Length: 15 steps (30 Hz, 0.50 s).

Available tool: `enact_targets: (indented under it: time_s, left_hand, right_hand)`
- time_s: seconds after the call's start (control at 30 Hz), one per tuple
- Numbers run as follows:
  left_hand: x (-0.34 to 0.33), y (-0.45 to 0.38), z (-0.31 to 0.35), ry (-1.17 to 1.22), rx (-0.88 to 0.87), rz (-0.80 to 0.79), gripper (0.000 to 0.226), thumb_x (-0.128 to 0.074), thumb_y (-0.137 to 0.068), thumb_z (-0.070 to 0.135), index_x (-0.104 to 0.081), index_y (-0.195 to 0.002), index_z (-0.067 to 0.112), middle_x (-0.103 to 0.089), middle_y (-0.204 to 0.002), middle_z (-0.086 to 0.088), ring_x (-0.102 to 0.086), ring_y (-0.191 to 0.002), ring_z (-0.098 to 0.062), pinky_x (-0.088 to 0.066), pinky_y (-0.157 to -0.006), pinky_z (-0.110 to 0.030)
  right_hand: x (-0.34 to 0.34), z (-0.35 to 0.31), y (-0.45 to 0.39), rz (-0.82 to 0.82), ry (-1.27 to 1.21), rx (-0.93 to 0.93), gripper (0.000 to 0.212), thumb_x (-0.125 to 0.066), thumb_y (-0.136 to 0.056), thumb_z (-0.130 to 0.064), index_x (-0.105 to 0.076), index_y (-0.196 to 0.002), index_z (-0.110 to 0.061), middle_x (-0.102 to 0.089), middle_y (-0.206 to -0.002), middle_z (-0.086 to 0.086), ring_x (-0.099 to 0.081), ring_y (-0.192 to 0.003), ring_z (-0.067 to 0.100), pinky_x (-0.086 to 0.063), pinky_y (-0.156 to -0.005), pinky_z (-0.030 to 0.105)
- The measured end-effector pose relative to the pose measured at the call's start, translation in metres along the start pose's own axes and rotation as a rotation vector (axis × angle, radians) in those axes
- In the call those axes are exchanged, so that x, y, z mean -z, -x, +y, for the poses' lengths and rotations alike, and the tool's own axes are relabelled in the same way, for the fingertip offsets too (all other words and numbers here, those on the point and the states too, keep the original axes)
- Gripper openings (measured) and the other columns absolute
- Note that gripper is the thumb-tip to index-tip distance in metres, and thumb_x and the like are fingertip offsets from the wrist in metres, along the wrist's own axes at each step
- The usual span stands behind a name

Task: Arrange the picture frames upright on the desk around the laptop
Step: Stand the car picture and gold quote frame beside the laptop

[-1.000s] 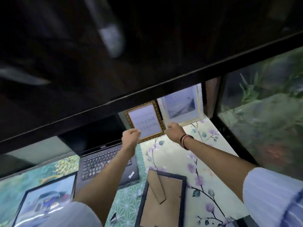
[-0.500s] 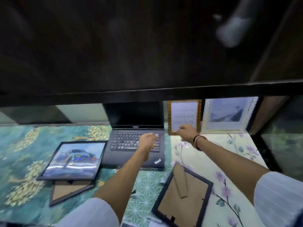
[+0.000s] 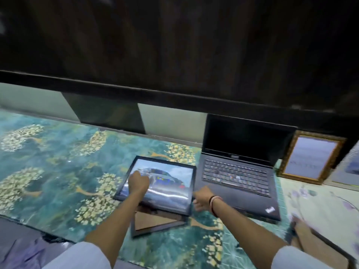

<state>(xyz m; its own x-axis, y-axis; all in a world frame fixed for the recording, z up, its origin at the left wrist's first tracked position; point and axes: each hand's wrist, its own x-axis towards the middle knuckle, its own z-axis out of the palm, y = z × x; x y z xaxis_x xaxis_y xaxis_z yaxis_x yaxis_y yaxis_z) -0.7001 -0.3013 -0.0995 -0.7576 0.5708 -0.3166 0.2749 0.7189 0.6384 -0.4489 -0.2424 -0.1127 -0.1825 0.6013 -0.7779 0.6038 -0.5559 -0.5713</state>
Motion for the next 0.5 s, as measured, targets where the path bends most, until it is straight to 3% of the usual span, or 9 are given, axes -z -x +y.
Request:
enact_targets:
  time_s: [0.07,0.13,0.23,0.27,0.33,0.43,0.5]
  left_hand:
    - [0.022,-0.028,-0.027,-0.203,0.032,-0.004,0.041,-0.059,-0.086,0.017,-0.064,-0.122,-0.003,-0.065,-0.125,-0.03,-0.062,-0.118,-0.045,-0.051,-0.096,-0.043]
    - [0.038,-0.046,-0.049,-0.31,0.071,-0.067,0.039,-0.058,-0.091,0.016,-0.061,-0.126,-0.002,-0.063,-0.131,-0.027,-0.06,-0.123,-0.043,-0.049,-0.098,-0.041]
    - [0.046,-0.063,-0.073,-0.237,0.059,-0.132,0.023,-0.055,-0.091,0.007,-0.066,-0.108,-0.003,-0.071,-0.112,-0.025,-0.068,-0.102,-0.041,-0.058,-0.086,-0.042]
    - [0.046,-0.066,-0.077,-0.193,0.066,-0.135,0.019,-0.054,-0.09,0.004,-0.068,-0.101,-0.004,-0.072,-0.104,-0.026,-0.068,-0.094,-0.04,-0.058,-0.08,-0.041]
    - [0.051,-0.075,-0.082,-0.085,0.124,-0.141,0.019,-0.056,-0.087,-0.003,-0.074,-0.093,-0.005,-0.074,-0.093,-0.027,-0.069,-0.087,-0.038,-0.053,-0.071,-0.036]
    - [0.058,-0.099,-0.086,0.066,0.172,-0.16,0.015,-0.063,-0.078,-0.009,-0.077,-0.083,-0.005,-0.074,-0.085,-0.027,-0.069,-0.081,-0.033,-0.049,-0.068,-0.035]
    - [0.049,-0.134,-0.1,0.121,0.165,-0.176,0.019,-0.066,-0.066,-0.009,-0.078,-0.071,0.004,-0.076,-0.08,-0.025,-0.074,-0.081,-0.037,-0.059,-0.072,-0.042]
  right_hand:
    - [-0.028,-0.001,-0.008,0.134,0.101,0.006,0.02,-0.06,-0.081,-0.016,-0.052,-0.097,-0.006,-0.052,-0.08,0.014,-0.051,-0.063,0.023,-0.046,-0.063,0.037]
    - [-0.045,-0.006,-0.014,0.244,0.169,0.0,0.022,-0.06,-0.082,-0.016,-0.056,-0.101,-0.006,-0.059,-0.096,0.016,-0.059,-0.085,0.029,-0.047,-0.071,0.035]
    - [-0.053,-0.016,-0.01,0.334,0.289,-0.048,0.031,-0.062,-0.086,-0.013,-0.061,-0.114,0.0,-0.066,-0.117,0.02,-0.065,-0.107,0.036,-0.053,-0.081,0.037]
    - [-0.053,-0.018,-0.009,0.342,0.312,-0.056,0.027,-0.061,-0.087,-0.011,-0.061,-0.112,0.0,-0.067,-0.116,0.02,-0.064,-0.105,0.036,-0.052,-0.079,0.036]
    - [-0.052,-0.021,-0.009,0.364,0.332,-0.078,0.004,-0.059,-0.087,-0.005,-0.057,-0.09,-0.003,-0.064,-0.093,0.015,-0.059,-0.085,0.031,-0.046,-0.064,0.031]
    - [-0.039,-0.03,-0.014,0.33,0.298,-0.071,0.025,-0.064,-0.081,-0.001,-0.044,-0.069,-0.01,-0.048,-0.067,0.008,-0.049,-0.06,0.022,-0.039,-0.043,0.023]
    - [-0.029,-0.05,-0.014,0.291,0.22,-0.017,0.027,-0.069,-0.082,-0.003,-0.047,-0.069,-0.013,-0.055,-0.073,0.009,-0.056,-0.065,0.024,-0.046,-0.049,0.025]
